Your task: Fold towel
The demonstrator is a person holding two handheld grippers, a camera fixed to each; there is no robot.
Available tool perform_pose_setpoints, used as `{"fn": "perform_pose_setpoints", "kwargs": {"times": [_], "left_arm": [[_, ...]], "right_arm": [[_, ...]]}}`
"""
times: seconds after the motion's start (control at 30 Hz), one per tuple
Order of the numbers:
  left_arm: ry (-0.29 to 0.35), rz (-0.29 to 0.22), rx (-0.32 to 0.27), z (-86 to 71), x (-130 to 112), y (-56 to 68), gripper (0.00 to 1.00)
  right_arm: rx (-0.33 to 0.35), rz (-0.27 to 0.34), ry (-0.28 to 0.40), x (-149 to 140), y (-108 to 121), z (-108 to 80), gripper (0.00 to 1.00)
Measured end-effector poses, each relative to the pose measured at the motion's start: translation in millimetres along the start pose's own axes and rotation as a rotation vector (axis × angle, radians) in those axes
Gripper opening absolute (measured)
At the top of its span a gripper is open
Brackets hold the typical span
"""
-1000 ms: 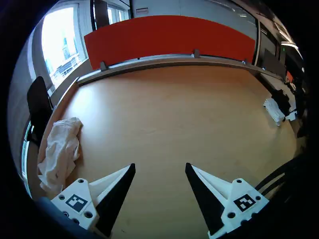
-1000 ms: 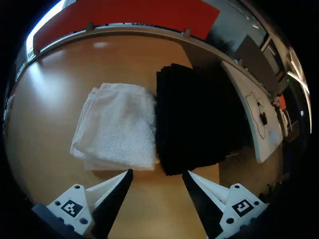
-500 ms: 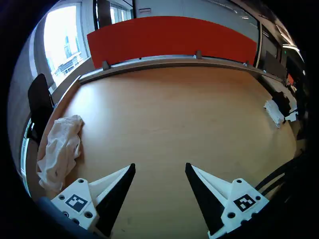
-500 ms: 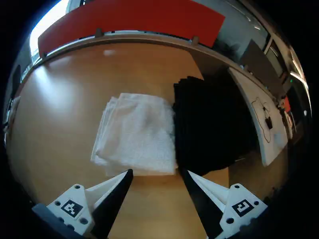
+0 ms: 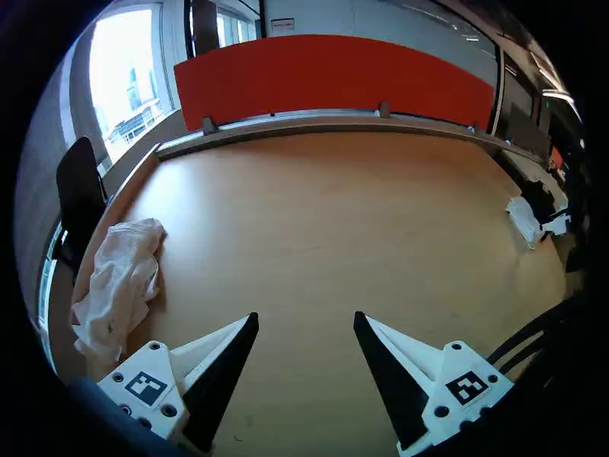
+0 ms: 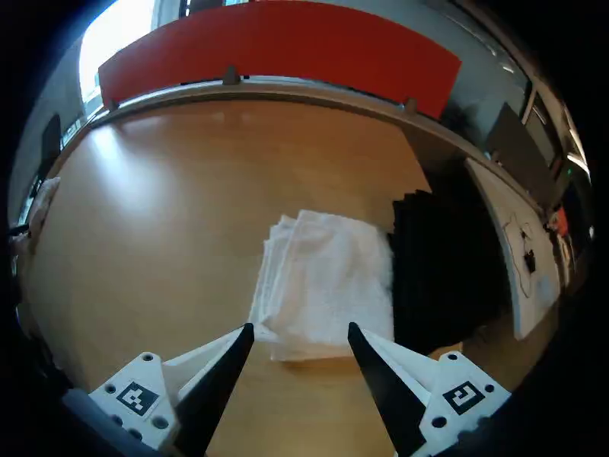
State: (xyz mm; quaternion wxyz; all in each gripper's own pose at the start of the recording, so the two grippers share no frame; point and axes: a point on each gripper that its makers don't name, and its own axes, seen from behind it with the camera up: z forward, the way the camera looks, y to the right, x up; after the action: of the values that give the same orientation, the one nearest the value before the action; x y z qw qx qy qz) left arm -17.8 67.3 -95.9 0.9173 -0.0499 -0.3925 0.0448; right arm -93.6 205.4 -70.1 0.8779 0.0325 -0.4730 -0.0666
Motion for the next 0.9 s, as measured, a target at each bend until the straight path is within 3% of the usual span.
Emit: {"fn": "perform_pose_setpoints", "kwargs": {"times": [0.37, 0.67, 0.9], "left_arm": [[0.012, -0.016, 0.007, -2.2, 1.9, -5.3, 0.93], [0.026, -0.031, 0.014, -4.0, 6.8, -10.5, 0.93], [0.046, -0.044, 0.014, -3.9, 17.2, -12.0, 0.93]], "right_arm": [[0.051, -0.026, 0.027, 14.4, -35.9, -1.4, 0.96], [0.058, -0.012, 0.054, 23.5, -42.8, -5.9, 0.96], [0.058, 0.028, 0.125, 38.9, -48.0, -15.5, 0.96]]}}
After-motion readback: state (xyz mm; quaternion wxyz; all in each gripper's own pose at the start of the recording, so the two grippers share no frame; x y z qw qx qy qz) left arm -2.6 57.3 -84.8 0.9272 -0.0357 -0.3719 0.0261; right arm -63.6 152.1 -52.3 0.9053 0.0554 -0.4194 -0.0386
